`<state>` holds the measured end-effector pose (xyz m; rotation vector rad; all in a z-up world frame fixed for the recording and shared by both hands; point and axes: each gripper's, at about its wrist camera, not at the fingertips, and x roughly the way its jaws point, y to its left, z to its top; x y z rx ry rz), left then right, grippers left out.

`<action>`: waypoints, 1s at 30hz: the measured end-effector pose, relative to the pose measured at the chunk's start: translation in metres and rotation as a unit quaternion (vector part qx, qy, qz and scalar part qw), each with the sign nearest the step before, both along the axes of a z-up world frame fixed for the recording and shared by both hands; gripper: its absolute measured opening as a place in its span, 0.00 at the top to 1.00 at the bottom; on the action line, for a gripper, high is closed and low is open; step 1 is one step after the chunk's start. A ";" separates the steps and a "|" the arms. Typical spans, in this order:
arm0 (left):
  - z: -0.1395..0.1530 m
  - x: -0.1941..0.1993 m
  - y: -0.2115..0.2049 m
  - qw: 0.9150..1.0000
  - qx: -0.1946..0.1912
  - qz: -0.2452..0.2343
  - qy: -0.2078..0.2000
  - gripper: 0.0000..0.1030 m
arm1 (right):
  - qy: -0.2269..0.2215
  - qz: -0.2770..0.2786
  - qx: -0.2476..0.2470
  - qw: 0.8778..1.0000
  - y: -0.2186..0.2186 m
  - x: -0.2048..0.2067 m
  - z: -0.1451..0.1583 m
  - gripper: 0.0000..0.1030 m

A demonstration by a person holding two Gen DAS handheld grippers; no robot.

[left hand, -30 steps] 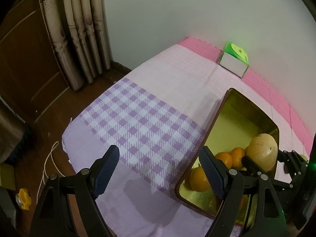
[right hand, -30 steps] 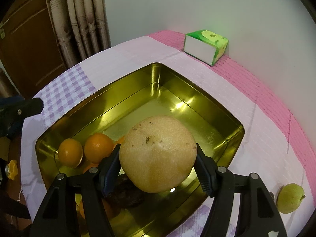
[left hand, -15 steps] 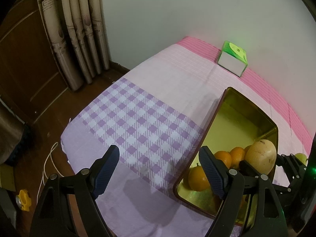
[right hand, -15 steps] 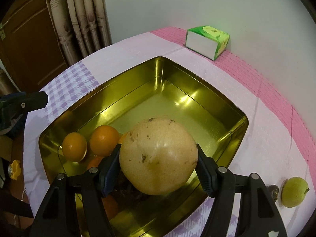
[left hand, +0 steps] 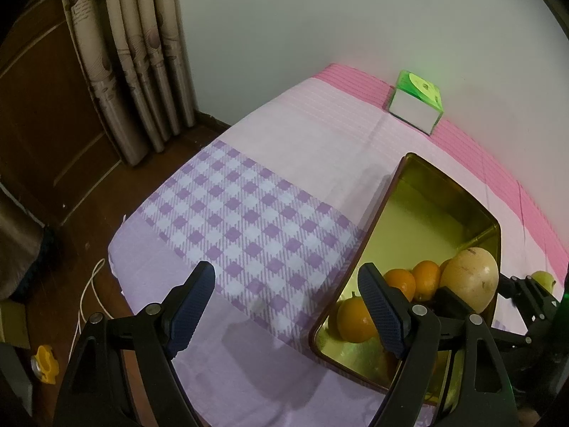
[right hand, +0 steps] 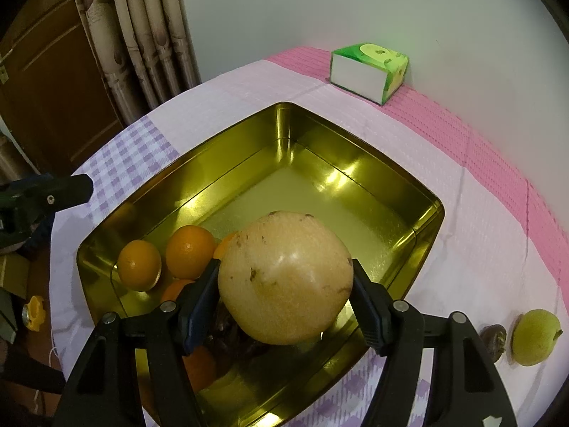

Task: Organize fruits
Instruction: 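Lower the pale yellow fruit into the tray and open the right gripper, then move the right gripper to the dark brown fruit on the cloth and grasp it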

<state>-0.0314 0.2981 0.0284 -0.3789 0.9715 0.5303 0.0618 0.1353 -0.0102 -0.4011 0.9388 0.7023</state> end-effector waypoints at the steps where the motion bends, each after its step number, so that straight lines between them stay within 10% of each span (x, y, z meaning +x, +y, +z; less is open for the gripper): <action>1: 0.000 0.000 0.000 1.000 0.000 -0.001 -0.001 0.20 | 0.000 0.000 0.001 1.000 -0.001 0.000 0.001 0.36; 18: 0.001 0.001 -0.003 1.000 0.006 -0.008 0.000 0.20 | -0.017 -0.024 0.062 0.998 -0.030 -0.002 0.038 0.35; 30: 0.002 0.001 -0.004 1.000 0.005 -0.009 -0.001 0.20 | -0.034 -0.138 0.043 0.989 -0.129 0.029 0.028 0.35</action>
